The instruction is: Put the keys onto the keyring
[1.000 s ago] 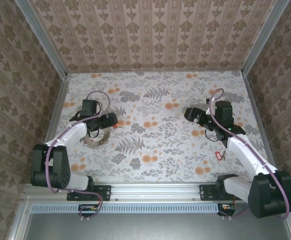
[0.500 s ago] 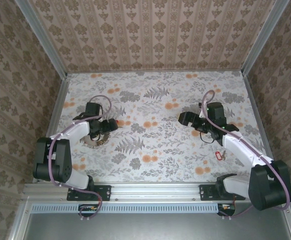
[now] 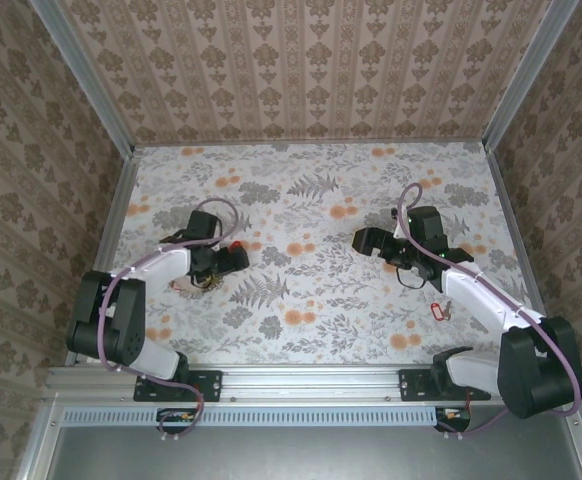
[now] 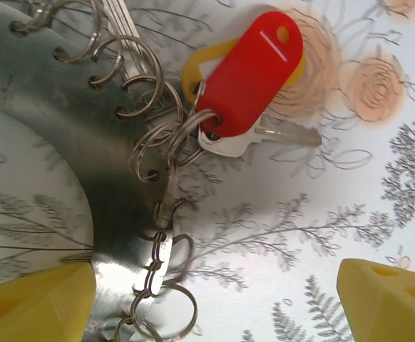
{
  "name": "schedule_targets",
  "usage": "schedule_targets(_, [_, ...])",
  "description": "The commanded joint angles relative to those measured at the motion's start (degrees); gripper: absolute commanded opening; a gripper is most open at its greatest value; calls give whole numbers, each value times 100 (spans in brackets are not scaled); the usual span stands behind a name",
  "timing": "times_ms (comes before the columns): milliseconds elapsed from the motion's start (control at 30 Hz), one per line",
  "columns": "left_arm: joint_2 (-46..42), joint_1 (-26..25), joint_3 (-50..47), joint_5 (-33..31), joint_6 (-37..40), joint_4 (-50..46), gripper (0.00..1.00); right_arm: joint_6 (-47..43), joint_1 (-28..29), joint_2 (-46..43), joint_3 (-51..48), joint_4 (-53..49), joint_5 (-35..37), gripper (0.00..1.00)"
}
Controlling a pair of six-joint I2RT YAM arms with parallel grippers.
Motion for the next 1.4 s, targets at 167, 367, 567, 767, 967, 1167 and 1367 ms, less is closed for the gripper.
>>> schedule_targets(167, [172,-863,-54,451,-877,489,88,150,60,-145,-222,-98,141,97])
schedule_targets(367, [721,-1744,244,598,-1501,1166,88,225,97,-208,-371,-134,194,97])
schedule_targets(567, [1499,-2496,1036,747,-1651,1367,87,210,98,-476,-470,-445,667,95])
schedule_targets(767, [1652,-2866,1474,942,-1848,1702,84,164,64,-697,-471,-780,1069,91])
schedule_targets(967, [653,-2446,1217,264,-1584,1116,85,273,68,-279,-406,-225,-39,78])
schedule_targets(1167, [-299,-1503,399,261,-1516,1024,82,460,564,738,51,280,-482,63])
schedule_targets(1367, [-681,-1246,-70,427,-1517,1024,75,549,1132,1753,659,389,-345,52])
